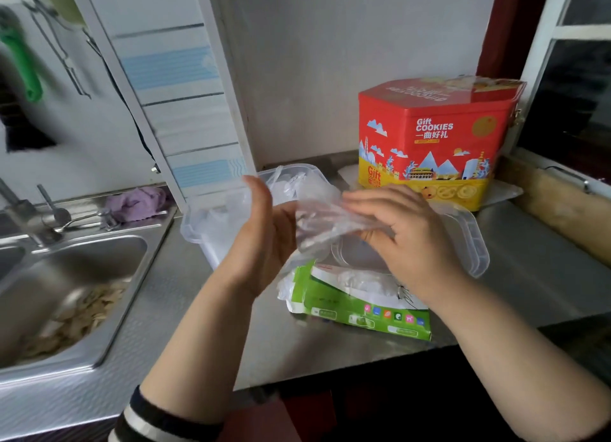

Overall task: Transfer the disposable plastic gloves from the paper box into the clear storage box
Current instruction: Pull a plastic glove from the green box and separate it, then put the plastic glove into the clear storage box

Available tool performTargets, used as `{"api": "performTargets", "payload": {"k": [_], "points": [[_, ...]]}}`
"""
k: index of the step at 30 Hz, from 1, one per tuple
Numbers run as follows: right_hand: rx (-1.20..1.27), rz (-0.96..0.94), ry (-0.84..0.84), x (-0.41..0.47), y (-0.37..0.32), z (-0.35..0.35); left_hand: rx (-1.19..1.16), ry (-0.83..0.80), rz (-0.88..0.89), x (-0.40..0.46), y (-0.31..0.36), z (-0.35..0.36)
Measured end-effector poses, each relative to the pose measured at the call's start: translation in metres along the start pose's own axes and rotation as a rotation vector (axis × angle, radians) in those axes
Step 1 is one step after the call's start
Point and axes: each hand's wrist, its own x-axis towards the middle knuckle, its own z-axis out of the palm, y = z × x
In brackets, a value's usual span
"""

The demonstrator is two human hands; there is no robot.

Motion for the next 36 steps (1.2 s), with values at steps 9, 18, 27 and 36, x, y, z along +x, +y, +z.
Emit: {"api": "performTargets", "payload": {"k": [9, 18, 27, 36], "points": [[-0.3, 0.024, -0.214, -0.013, 0.006, 0.004, 0.43, 0.175, 0.089, 0.032, 0.003, -0.002], [-0.303, -0.07, -0.024, -0.005, -0.016, 0.025, 0.523, 0.37, 0.42, 0.052, 0.047, -0.018], [-0.276, 0.302, -0.836, 0.09, -0.018, 0.087, 0.928, 0.693, 0.124, 0.079, 0.05, -0.103], [-0.29, 0.427, -1.468, 0.146, -0.01, 0.138, 1.752, 0.436, -0.125, 0.094, 0.021, -0.151]]}}
